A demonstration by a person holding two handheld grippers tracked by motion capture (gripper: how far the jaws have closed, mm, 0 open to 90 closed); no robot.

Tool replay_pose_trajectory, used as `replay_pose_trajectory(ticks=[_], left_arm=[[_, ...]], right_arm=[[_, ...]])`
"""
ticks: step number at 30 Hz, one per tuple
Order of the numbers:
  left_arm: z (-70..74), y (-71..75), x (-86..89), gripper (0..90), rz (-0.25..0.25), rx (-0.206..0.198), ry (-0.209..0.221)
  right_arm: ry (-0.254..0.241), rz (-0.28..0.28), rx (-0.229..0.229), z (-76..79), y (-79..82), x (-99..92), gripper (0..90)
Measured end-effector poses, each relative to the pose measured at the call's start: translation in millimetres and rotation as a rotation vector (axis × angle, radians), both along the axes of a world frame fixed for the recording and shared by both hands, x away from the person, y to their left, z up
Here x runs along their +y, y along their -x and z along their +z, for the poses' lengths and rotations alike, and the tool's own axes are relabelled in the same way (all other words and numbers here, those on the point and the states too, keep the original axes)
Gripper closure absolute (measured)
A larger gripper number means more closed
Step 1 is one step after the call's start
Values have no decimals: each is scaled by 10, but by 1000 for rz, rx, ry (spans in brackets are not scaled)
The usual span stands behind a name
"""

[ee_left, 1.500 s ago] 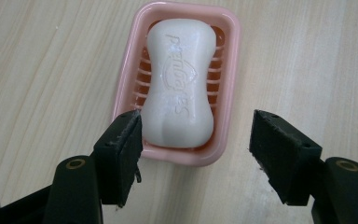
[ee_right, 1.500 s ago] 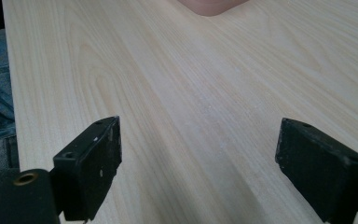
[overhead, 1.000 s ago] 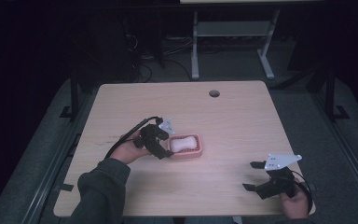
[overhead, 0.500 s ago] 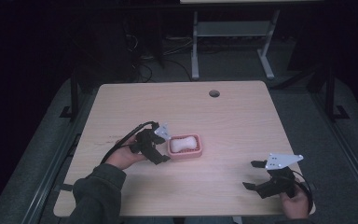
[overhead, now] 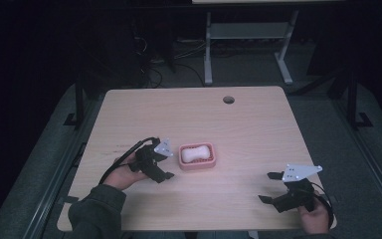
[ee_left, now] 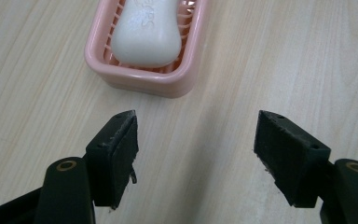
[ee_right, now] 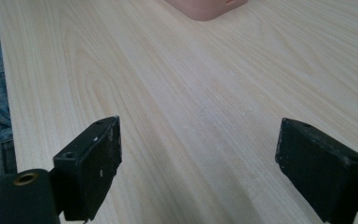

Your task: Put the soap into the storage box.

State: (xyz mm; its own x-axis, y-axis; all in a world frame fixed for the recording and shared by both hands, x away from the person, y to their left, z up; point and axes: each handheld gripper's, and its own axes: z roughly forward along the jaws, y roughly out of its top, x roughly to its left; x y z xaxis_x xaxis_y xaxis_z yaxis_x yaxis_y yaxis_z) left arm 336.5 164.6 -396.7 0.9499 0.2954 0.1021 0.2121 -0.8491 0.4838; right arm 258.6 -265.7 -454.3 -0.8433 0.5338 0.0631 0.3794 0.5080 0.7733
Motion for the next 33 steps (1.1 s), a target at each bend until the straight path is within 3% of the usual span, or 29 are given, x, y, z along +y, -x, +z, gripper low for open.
replay_pose_trajectory(ticks=[33], left_arm=[[-108, 278, 408, 302, 35, 1, 16]], right_arm=[[23, -14, 9, -23, 25, 17, 141]])
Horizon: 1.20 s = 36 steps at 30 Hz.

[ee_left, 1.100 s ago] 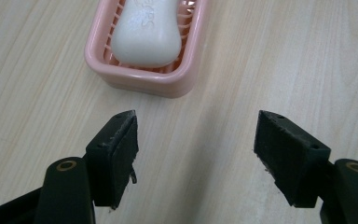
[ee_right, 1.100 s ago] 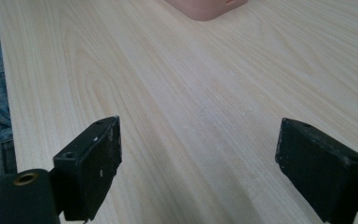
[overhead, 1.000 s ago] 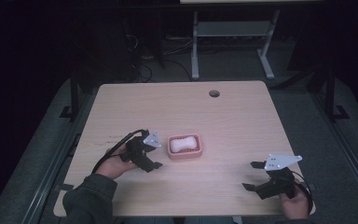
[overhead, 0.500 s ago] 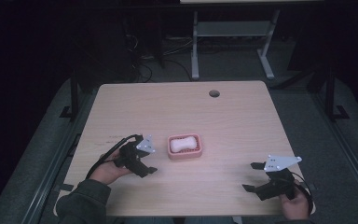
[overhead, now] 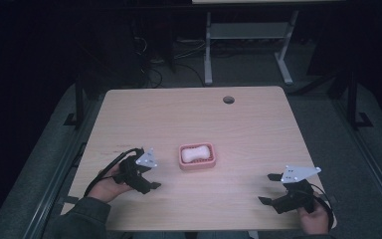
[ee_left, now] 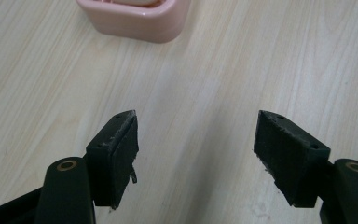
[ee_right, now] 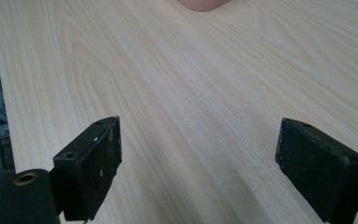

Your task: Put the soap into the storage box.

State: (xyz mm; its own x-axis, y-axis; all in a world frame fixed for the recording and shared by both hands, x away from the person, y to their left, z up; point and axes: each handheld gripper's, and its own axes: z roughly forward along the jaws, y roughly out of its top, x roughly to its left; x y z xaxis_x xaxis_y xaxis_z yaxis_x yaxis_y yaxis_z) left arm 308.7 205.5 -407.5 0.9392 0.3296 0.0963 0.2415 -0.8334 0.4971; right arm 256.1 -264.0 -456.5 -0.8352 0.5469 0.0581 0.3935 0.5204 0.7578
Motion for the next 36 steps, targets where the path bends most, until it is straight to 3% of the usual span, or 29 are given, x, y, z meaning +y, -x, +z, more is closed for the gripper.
replay_pose_trajectory(ticks=[23, 32, 36], left_arm=[[-51, 220, 283, 299, 41, -17, 16], [-137, 380, 424, 288, 84, -28, 40], [-183, 411, 409, 283, 97, -29, 44]], right_arm=[[14, -6, 9, -10, -5, -1, 141], [7, -9, 11, -14, 1, -7, 141], [3, -14, 10, -1, 15, 10, 141]])
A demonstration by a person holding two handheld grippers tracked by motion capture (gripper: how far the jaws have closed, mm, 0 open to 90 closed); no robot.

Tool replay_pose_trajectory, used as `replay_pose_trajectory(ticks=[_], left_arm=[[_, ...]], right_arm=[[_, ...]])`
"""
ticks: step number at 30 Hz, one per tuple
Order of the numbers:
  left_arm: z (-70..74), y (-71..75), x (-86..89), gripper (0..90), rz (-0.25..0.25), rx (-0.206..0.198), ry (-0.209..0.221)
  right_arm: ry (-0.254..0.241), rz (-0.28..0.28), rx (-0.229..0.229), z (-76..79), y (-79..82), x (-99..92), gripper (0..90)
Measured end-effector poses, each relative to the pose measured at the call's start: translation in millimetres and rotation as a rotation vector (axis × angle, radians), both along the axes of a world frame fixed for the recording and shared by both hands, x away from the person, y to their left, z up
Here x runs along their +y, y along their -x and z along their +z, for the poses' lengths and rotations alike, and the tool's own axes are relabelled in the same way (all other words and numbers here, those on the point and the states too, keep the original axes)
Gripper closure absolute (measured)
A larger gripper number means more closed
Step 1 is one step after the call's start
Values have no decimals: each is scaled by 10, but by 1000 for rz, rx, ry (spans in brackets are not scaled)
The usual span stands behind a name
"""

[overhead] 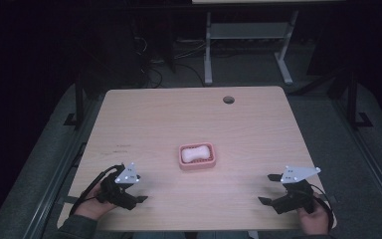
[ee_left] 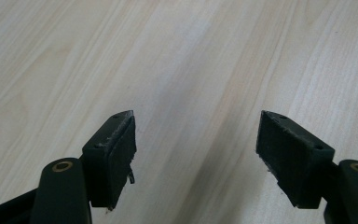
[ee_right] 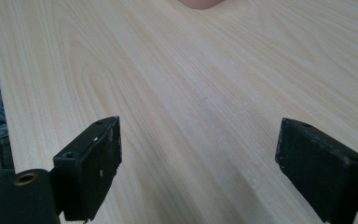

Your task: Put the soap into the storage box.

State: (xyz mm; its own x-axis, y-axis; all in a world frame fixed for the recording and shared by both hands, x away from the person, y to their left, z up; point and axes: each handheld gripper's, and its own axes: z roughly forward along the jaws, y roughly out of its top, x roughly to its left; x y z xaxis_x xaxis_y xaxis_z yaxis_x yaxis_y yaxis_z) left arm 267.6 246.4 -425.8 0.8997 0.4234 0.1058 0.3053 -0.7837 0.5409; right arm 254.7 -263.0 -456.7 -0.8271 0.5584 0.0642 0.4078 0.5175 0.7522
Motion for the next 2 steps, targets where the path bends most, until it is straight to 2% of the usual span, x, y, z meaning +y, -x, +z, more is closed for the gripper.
replay_pose_trajectory(ticks=[2], left_arm=[[-4, 1, -23, 276, -3, -5, -2]], right_arm=[[4, 10, -3, 5, 5, 15, 141]])
